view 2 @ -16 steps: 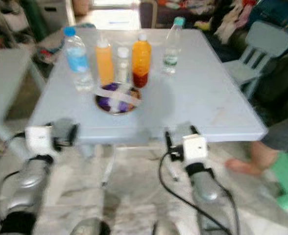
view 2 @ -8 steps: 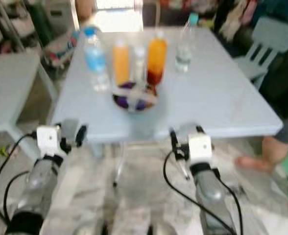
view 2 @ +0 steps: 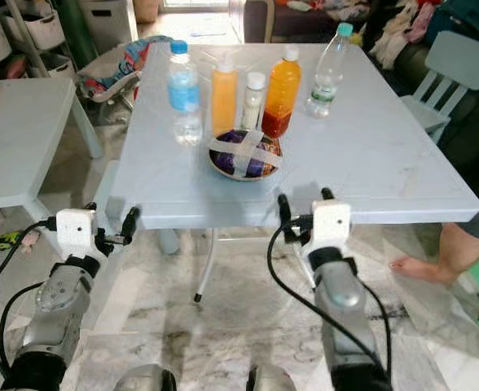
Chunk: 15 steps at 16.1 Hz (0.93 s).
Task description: Restocking fridge
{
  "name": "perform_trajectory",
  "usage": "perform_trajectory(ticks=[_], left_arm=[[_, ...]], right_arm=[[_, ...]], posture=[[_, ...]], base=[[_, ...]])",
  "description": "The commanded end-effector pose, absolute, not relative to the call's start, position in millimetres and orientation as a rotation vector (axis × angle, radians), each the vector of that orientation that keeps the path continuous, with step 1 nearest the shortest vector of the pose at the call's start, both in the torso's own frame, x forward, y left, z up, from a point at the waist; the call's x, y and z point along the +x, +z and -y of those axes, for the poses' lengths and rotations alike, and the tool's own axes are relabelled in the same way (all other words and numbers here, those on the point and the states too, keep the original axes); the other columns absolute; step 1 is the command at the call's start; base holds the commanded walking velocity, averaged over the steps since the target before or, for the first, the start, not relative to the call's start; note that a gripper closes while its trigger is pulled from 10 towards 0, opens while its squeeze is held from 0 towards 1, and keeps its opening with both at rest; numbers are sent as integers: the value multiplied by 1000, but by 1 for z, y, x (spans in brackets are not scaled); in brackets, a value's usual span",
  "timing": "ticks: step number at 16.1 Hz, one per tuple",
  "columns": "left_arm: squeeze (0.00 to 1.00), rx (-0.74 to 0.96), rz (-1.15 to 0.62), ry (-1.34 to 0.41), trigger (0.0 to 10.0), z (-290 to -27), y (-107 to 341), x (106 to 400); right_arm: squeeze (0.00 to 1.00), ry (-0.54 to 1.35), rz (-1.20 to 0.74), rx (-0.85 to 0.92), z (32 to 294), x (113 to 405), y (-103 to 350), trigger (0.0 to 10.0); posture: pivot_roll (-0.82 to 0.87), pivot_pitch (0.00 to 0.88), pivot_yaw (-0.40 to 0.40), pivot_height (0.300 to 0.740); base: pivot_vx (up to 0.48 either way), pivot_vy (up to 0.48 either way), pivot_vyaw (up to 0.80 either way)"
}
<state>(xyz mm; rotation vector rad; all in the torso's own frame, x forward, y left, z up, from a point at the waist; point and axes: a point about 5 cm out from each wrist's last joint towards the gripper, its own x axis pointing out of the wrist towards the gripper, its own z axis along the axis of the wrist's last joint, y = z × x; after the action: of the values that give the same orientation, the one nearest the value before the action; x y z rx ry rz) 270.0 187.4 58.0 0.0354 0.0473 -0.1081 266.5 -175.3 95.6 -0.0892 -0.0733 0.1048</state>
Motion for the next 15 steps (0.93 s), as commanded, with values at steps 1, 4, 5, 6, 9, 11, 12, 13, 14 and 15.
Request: perform_trajectory(ticks=[1,4,5,6,9,11,12,13,14,15], left_arm=[[0,44,-32,-118,10000,-187,61,269],[0,41,-33,-120,10000,-187,61,269],[0,41,-34,-124,10000,-187,61,270],[0,41,-34,-126,10000,-186,61,270],[0,38,-29,-124,10000,-187,63,272],[0,38,-29,-123,10000,-187,63,272],[0,38,-30,-122,10000,-188,63,271],[0,38,-30,-122,10000,-187,62,270],[0,38,-30,-122,10000,-187,62,270],[0,39,-30,-123,10000,-187,62,270]], right_arm=[[0,99,83,-97,178,267,98,10000],[0,94,78,-85,177,264,97,10000],[0,87,79,-87,176,263,97,10000],[0,85,79,-86,176,263,97,10000],[0,74,82,-71,174,262,97,10000],[0,79,81,-57,172,262,97,10000],[0,80,80,-53,172,262,97,10000],[0,79,75,-35,170,263,97,10000],[0,77,72,-21,169,265,97,10000],[0,74,68,-8,168,266,97,10000]], posture=[[-12,26,-10,740],[-18,19,-6,740],[-21,18,-3,740],[-21,18,-3,740],[-22,23,-2,740],[-19,25,-4,740],[-17,26,-4,740],[-15,26,-4,740],[-15,27,-4,740],[-12,29,-3,740]], base=[[345,0,788],[346,0,781],[349,0,0],[349,0,0],[0,0,0],[0,0,0],[0,0,0],[0,0,0],[0,0,0],[0,0,0]])
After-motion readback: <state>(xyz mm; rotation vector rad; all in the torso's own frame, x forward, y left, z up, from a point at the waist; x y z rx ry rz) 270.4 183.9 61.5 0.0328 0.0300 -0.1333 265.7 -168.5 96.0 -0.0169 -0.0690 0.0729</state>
